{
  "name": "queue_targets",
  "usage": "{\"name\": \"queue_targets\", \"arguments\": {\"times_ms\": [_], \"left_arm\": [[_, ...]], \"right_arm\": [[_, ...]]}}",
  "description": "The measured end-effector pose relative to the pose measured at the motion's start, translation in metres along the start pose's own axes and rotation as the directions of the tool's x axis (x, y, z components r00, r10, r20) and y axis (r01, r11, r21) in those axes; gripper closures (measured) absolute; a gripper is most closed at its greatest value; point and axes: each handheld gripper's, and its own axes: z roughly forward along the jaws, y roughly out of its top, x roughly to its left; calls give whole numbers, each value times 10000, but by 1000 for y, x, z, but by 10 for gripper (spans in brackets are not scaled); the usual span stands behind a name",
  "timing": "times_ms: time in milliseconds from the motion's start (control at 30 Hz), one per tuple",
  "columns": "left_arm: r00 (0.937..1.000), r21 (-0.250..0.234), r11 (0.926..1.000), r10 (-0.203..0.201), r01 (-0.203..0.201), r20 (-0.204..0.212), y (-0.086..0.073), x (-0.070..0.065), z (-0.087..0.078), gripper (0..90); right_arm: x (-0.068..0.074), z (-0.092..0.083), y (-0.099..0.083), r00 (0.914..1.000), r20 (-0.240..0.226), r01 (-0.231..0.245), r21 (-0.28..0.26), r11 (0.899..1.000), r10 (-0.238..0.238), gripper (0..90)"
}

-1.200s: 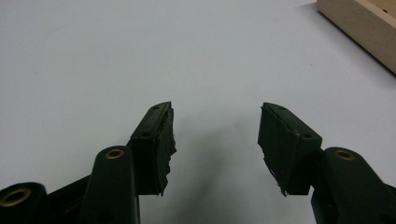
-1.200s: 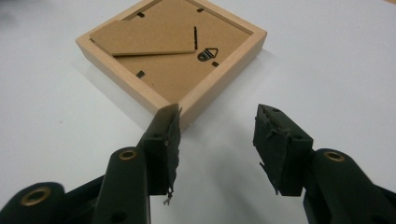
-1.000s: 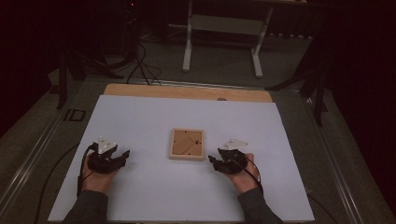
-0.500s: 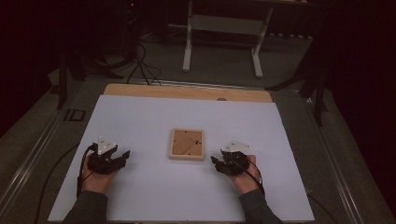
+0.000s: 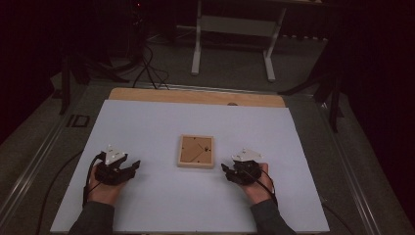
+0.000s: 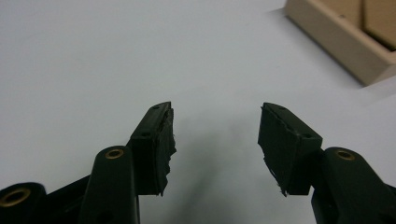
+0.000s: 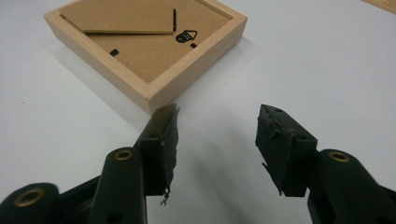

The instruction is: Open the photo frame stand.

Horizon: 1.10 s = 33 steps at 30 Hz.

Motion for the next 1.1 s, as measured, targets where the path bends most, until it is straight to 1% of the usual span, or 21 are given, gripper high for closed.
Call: {"name": "queue_targets", "arguments": {"times_ms": [67, 167, 200, 300, 333, 367, 433, 500, 567, 600, 633, 667, 700, 767, 800, 833, 900, 967, 1000, 1033, 1100], "left_arm": [[9999, -302, 9995, -95, 99, 129, 3, -4, -3, 455], [9994, -410, 9991, -65, 79, 339, 8, -9, -5, 456], [9994, -410, 9991, -65, 79, 339, 8, -9, -5, 457], [9980, -566, 9984, -43, 78, 626, 15, -16, -8, 462], [9980, -566, 9984, -43, 78, 626, 15, -16, -8, 462], [9970, -600, 9982, 41, 6, 777, 19, -19, -9, 465], [9961, -582, 9982, 160, -109, 865, 23, -23, -9, 465], [9941, -571, 9980, 313, -255, 1041, 27, -28, -10, 467], [9922, -570, 9974, 508, -445, 1139, 31, -33, -10, 468], [9922, -570, 9974, 508, -445, 1139, 31, -33, -10, 468], [9899, -541, 9965, 695, -633, 1238, 36, -39, -10, 469], [9899, -541, 9965, 695, -633, 1238, 36, -39, -10, 468], [9872, -553, 9955, 843, -775, 1355, 41, -43, -10, 469], [9847, -512, 9942, 1014, -950, 1419, 47, -47, -10, 469], [9847, -512, 9942, 1014, -950, 1419, 47, -47, -10, 469], [9825, -507, 9931, 1126, -1061, 1485, 52, -50, -9, 469], [9804, -524, 9923, 1190, -1121, 1568, 55, -53, -8, 472], [9779, -447, 9928, 1170, -1109, 1735, 59, -56, -6, 478], [9779, -447, 9928, 1170, -1109, 1735, 59, -56, -6, 483], [9751, -413, 9920, 1246, -1190, 1832, 62, -60, -3, 483], [9731, -357, 9914, 1308, -1262, 1896, 65, -63, 0, 488]], "right_arm": [[-1, -1, -1, 10000, 23, -47, -10, 10000, 47, 479], [-2, -2, -1, 9999, 47, -115, -61, 9999, 115, 478], [-3, -2, -1, 9999, 48, -130, -105, 9999, 130, 478], [-3, -2, 0, 9998, 53, -199, -178, 9996, 200, 478], [-3, -2, 0, 9998, 59, -205, -181, 9996, 206, 478], [-3, -3, -1, 9997, 64, -218, -187, 9996, 219, 477], [-3, -3, -1, 9998, 63, -206, -230, 9995, 207, 478], [-3, -4, 0, 9997, 72, -221, -232, 9995, 222, 477], [-4, -4, -1, 9998, 60, -213, -252, 9995, 215, 477], [-4, -4, -1, 9998, 60, -213, -252, 9995, 215, 477], [-4, -5, -1, 9997, 56, -215, -293, 9993, 217, 476], [-4, -5, -1, 9997, 56, -215, -293, 9993, 217, 476], [-4, -5, 0, 9998, 53, -202, -322, 9993, 203, 477], [-4, -6, 0, 9998, 59, -206, -340, 9992, 208, 477], [-4, -6, 0, 9998, 59, -206, -340, 9992, 208, 477], [-4, -6, 0, 9998, 63, -206, -348, 9992, 209, 477], [-2, -6, 0, 9999, 55, -158, -402, 9991, 160, 479], [-1, -5, 0, 10000, -32, -55, -361, 9993, 54, 491], [-1, -5, 0, 10000, -32, -55, -361, 9993, 54, 491], [0, -5, 0, 10000, -70, -14, -355, 9994, 12, 492], [2, -4, 0, 9999, -115, 74, -335, 9994, -78, 491]]}}
